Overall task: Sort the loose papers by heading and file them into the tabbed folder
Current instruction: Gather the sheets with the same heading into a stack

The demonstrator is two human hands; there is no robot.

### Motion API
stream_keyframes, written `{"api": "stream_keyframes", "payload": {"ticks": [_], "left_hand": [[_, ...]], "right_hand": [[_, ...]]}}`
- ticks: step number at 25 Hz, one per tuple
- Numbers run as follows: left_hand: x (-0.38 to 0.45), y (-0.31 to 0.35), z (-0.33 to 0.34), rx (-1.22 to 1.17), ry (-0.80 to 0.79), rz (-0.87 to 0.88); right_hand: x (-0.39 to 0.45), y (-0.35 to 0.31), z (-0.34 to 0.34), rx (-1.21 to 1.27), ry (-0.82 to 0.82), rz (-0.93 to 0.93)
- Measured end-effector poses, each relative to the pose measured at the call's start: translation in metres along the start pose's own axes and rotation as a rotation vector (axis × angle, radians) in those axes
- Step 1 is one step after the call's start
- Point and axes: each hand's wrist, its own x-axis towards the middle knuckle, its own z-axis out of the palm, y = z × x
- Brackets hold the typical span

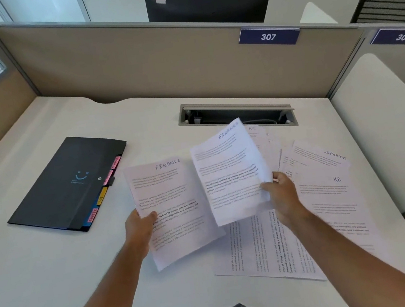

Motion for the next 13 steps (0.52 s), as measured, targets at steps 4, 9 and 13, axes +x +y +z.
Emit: {"api": "stream_keyframes", "payload": {"ticks": [4, 9, 13], "left_hand": [[-0.007, 0.000, 0.003, 0.030, -0.063, 0.014], [-0.014, 0.003, 0.003, 0.026, -0.114, 0.014], [-0.016, 0.003, 0.005, 0.026, -0.141, 0.021]], "right_hand": [[-0.025, 0.029, 0.037, 0.010, -0.119, 0.103], [-0.047, 0.048, 0.068, -0.177, -0.213, 0.069], [-0.057, 0.050, 0.077, -0.283, -0.246, 0.023]]}}
